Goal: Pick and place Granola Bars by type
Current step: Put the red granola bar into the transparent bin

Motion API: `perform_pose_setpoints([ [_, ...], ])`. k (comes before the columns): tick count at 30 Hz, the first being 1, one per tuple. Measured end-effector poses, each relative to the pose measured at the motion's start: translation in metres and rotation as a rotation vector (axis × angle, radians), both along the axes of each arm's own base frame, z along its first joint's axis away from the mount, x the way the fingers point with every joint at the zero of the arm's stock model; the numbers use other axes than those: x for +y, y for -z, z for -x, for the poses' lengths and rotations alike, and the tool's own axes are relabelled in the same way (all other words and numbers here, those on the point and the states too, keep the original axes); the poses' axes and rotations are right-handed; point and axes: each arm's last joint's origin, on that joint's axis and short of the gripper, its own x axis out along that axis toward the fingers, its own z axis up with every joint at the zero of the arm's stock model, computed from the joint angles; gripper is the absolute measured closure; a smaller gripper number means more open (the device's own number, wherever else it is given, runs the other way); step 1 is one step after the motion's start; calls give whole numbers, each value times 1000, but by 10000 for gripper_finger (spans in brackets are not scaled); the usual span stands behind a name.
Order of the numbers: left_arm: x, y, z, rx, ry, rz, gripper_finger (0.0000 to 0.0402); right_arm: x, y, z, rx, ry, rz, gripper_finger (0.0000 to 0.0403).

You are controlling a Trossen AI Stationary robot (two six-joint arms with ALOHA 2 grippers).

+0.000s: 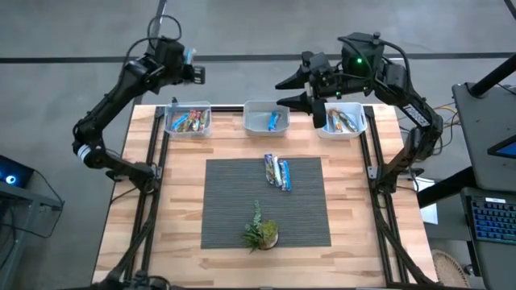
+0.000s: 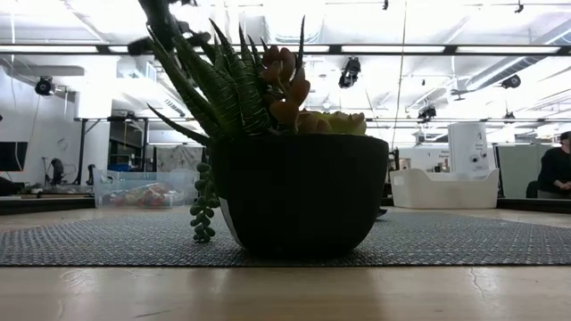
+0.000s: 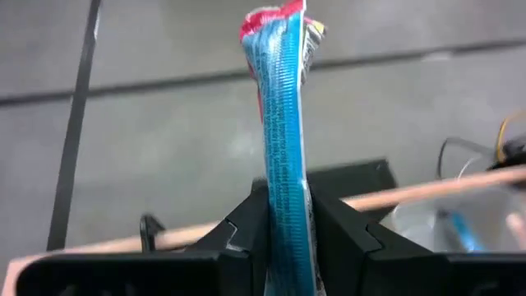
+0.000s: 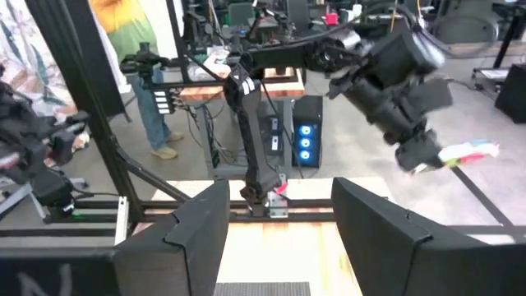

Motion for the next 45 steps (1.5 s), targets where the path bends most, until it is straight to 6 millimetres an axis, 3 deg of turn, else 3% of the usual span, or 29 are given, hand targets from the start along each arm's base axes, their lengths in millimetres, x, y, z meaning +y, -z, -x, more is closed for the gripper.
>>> perform_pose_setpoints([
  [16,6,113,-2,115,-103,297,335,-9,2,2,13,30,2,197],
  [25,1,158,-1,100,-87,403,335,-9,4,3,34,30,-13,197],
  [31,-1,156,0,87,-86,400,335,-9,4,3,35,33,-28,197],
  [39,-7,114,-1,-56,-1,349,335,-9,4,3,36,33,-34,197],
  [45,-9,96,0,-47,65,290,334,-9,3,3,35,33,-34,197],
])
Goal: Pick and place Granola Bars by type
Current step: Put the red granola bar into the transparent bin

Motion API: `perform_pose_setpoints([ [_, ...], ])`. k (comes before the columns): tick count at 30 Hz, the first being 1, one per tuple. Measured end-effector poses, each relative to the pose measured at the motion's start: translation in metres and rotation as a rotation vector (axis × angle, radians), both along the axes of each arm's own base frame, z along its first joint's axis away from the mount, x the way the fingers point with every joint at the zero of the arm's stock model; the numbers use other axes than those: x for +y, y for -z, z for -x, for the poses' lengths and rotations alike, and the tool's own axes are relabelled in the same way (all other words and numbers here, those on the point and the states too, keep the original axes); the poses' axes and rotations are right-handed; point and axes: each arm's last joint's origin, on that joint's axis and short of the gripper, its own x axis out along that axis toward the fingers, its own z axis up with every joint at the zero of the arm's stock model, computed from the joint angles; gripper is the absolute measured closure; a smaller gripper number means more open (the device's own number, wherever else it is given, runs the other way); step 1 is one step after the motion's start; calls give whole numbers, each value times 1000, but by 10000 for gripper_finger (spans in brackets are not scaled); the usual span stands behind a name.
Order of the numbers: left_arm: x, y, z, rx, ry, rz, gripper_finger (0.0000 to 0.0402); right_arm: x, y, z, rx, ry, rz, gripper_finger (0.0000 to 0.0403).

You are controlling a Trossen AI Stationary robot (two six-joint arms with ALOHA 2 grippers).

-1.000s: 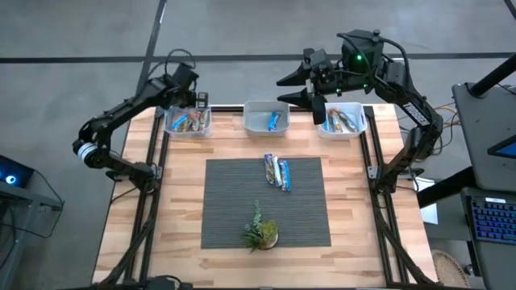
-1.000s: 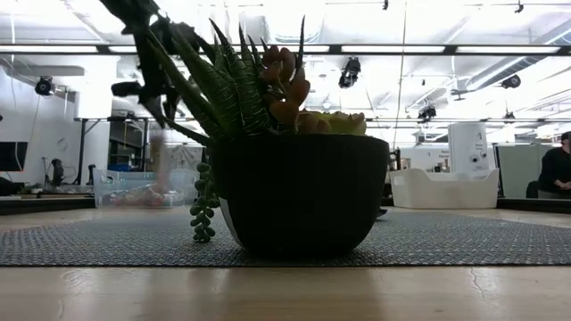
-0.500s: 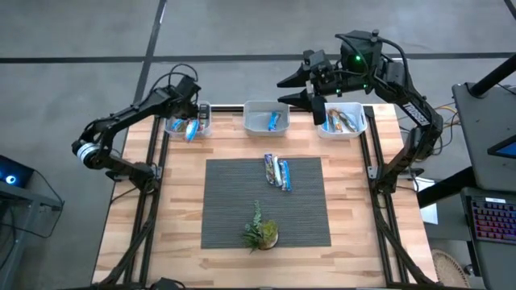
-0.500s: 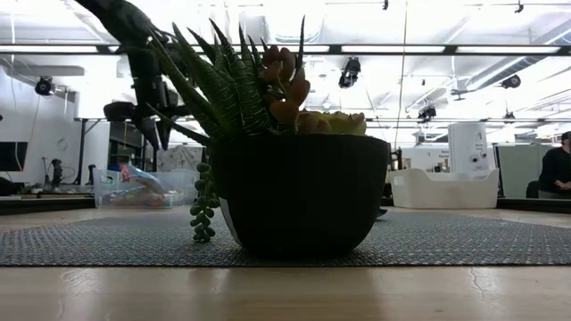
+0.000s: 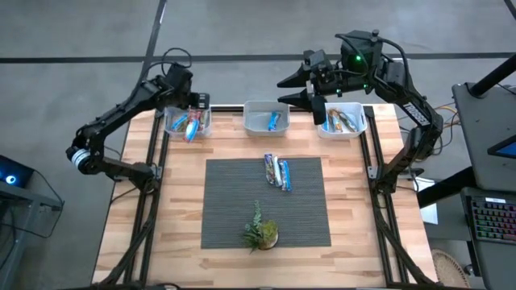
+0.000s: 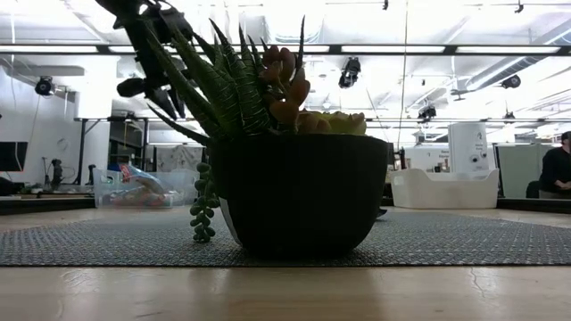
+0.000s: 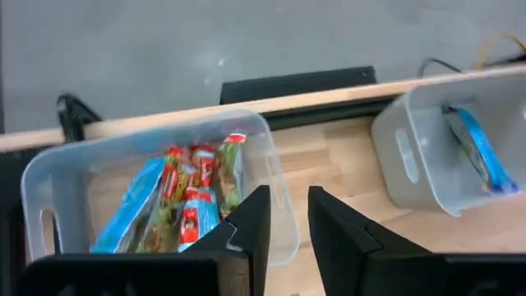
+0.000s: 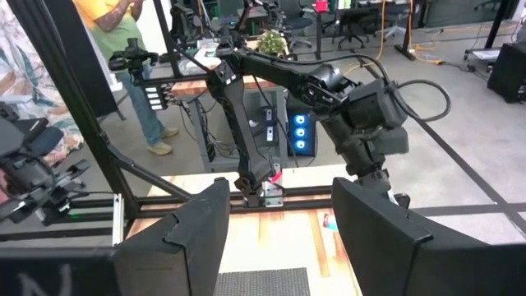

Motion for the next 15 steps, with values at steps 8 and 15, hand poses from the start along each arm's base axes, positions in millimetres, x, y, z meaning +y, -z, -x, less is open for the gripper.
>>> perform_pose_setpoints([
  [8,-3,2,-3,-68,124,75,268,-1,1,-3,3,0,-2,197],
  [15,-16,13,8,27,53,257,171,-1,1,-3,2,1,-1,197],
])
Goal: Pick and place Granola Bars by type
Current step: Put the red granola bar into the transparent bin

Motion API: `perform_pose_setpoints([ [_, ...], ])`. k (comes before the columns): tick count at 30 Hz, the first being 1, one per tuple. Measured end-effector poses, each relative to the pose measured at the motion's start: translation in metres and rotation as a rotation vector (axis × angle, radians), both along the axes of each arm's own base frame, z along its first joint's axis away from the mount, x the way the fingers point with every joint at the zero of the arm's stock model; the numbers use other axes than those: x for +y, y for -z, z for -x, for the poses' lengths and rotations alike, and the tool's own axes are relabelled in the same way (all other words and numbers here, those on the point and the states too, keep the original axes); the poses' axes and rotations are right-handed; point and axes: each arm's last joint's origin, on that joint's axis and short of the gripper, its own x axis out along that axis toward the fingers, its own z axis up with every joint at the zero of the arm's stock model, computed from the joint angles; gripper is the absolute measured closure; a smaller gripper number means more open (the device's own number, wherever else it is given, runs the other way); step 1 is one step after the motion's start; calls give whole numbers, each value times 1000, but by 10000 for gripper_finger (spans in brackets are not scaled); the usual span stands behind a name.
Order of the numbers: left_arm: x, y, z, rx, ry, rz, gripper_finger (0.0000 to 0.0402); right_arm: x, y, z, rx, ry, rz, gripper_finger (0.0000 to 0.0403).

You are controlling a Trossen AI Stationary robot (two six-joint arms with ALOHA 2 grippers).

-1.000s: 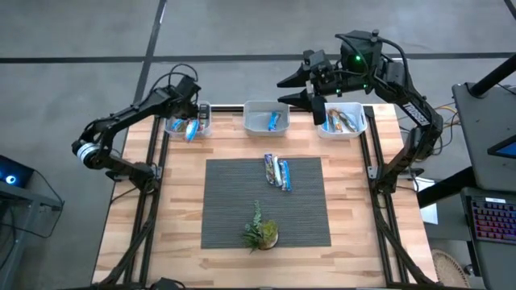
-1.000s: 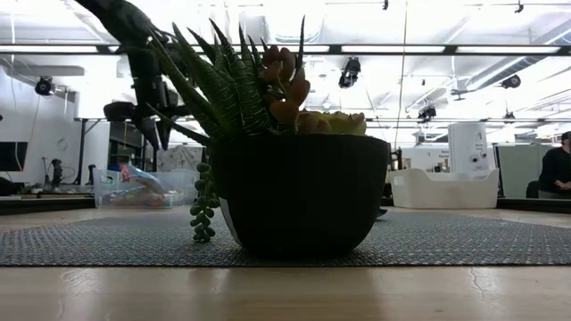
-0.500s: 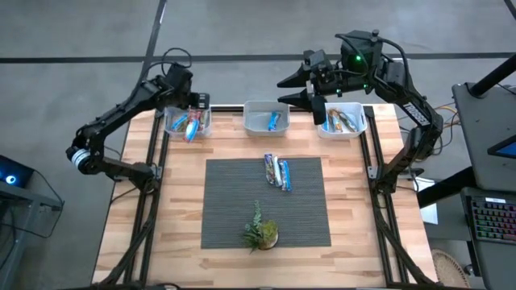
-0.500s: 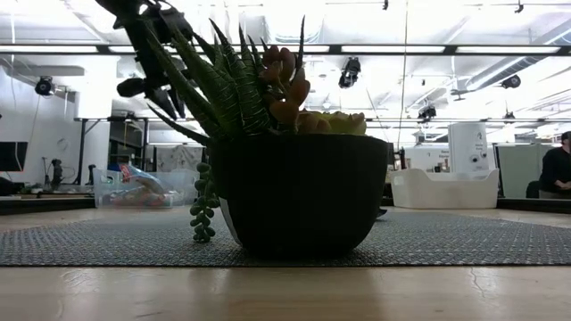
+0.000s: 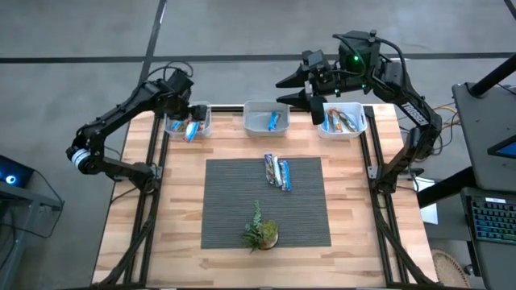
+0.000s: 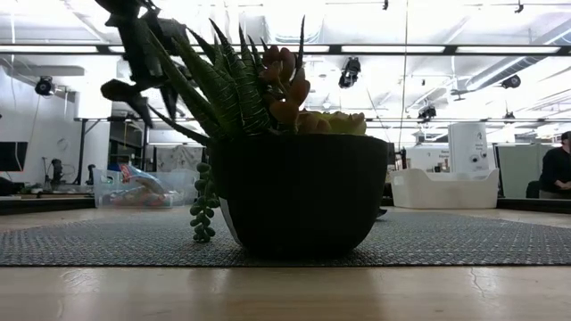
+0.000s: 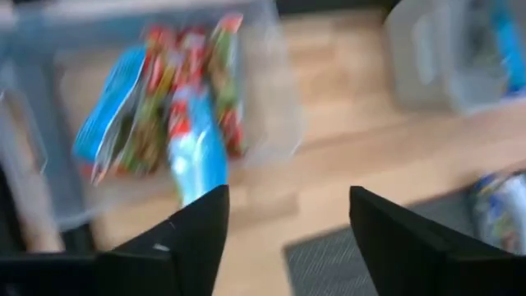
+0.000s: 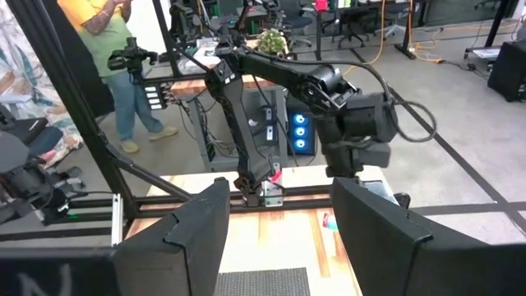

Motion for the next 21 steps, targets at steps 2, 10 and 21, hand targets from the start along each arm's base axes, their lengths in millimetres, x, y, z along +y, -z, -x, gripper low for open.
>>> perform_pose_setpoints([
  [2,-4,2,3,32,-11,48,159,0,0,0,0,0,0,197],
  [10,-15,8,-4,82,-2,115,156,0,0,0,0,0,3,197],
  [21,-2,39,-24,295,6,148,157,0,1,0,5,1,-5,197],
])
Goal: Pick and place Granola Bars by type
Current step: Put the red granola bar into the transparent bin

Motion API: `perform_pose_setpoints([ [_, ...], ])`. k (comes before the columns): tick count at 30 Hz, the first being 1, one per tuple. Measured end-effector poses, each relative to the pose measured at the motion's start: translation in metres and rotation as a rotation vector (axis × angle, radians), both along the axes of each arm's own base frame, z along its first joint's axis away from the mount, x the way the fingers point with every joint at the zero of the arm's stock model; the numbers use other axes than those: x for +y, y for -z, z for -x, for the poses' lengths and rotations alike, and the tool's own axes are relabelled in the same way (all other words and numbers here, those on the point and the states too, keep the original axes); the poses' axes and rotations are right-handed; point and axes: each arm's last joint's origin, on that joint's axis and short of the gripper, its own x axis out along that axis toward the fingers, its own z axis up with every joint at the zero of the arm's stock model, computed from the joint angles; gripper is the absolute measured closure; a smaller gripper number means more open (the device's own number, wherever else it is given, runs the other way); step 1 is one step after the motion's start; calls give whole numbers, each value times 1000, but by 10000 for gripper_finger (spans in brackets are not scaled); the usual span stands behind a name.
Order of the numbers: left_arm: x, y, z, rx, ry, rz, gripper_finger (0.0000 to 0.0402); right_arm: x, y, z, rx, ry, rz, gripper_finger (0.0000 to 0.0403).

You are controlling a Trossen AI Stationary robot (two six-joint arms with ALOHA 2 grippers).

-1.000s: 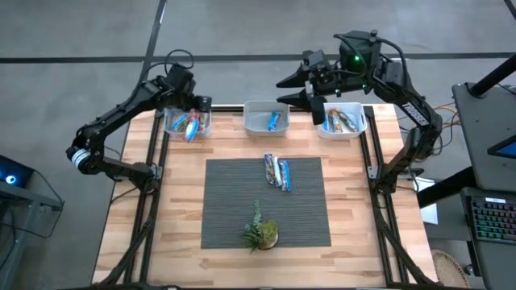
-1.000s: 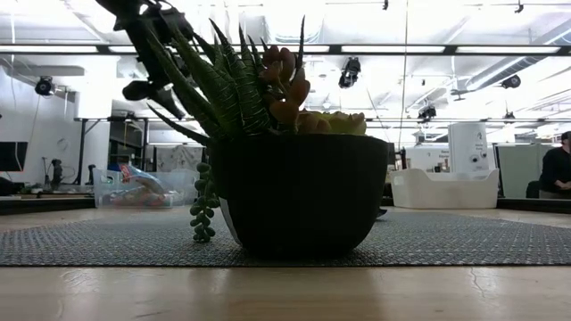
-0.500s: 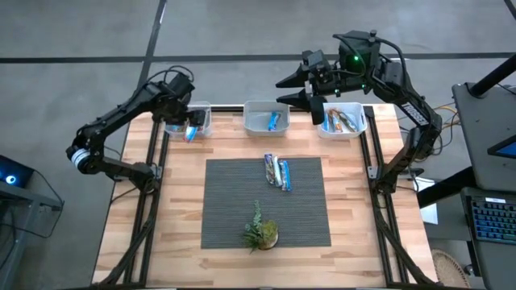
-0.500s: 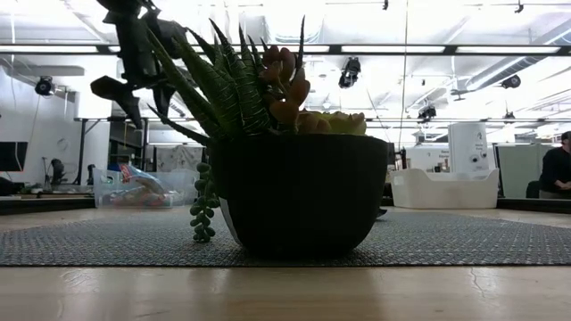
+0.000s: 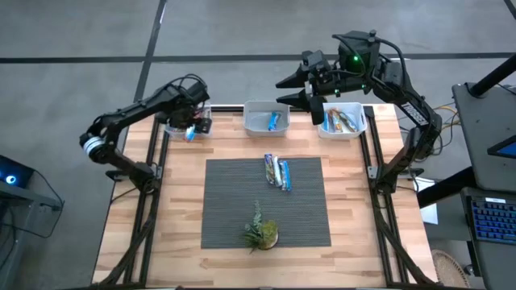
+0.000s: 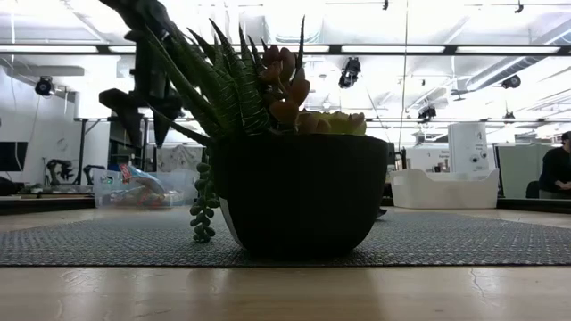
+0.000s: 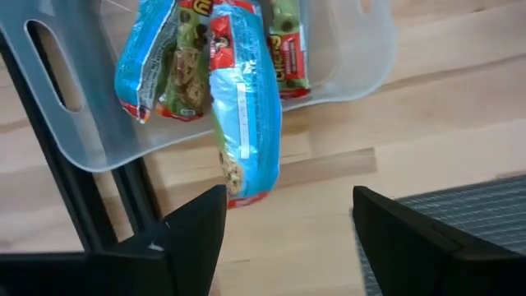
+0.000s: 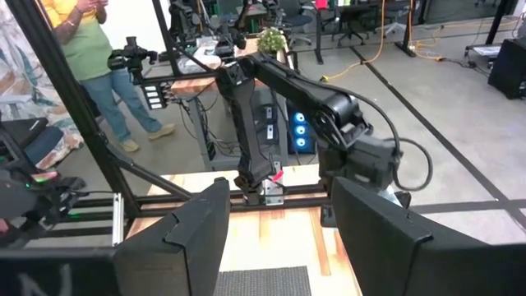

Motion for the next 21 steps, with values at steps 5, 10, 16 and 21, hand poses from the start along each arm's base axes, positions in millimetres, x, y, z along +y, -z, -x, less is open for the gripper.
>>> perform_pose_setpoints([
  [5,7,14,-7,59,19,29,157,0,0,0,1,1,-3,197],
  [10,14,26,-10,153,25,12,157,0,0,0,1,1,-3,197],
  [16,20,38,-16,194,54,35,157,0,0,0,2,1,-3,197],
  [21,23,45,-19,209,57,47,157,0,0,0,2,1,-3,197],
])
